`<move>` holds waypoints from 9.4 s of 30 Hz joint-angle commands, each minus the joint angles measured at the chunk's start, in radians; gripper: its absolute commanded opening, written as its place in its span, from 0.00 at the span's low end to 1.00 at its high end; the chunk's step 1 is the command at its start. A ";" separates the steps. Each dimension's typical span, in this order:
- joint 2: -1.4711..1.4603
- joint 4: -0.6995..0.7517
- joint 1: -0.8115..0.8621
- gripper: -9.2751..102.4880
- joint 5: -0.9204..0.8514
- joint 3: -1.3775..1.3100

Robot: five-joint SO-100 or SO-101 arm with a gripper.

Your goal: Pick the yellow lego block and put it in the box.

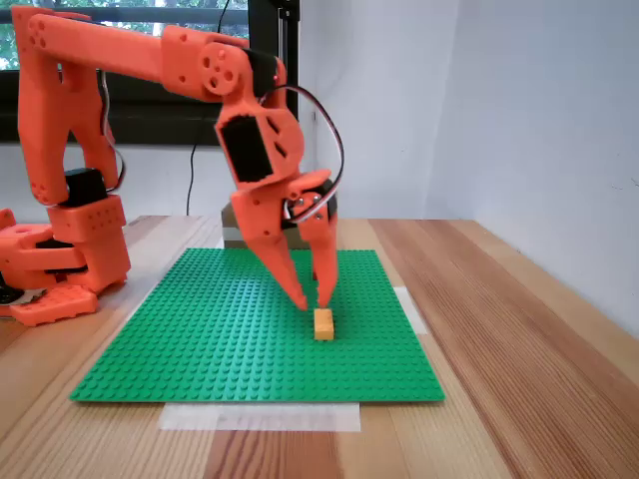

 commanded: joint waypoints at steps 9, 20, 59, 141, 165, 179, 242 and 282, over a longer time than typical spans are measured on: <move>-0.051 0.038 -0.040 0.21 0.049 -0.086; -0.140 0.046 -0.064 0.22 0.035 -0.114; -0.236 0.012 -0.101 0.21 0.000 -0.155; -0.002 -0.040 -0.046 0.12 -0.034 -0.005; 0.383 0.028 -0.186 0.13 0.002 0.186; 0.589 0.115 -0.367 0.13 0.051 0.230; 0.140 0.272 -1.126 0.14 0.296 -0.207; -0.201 0.149 -1.104 0.14 0.325 -0.212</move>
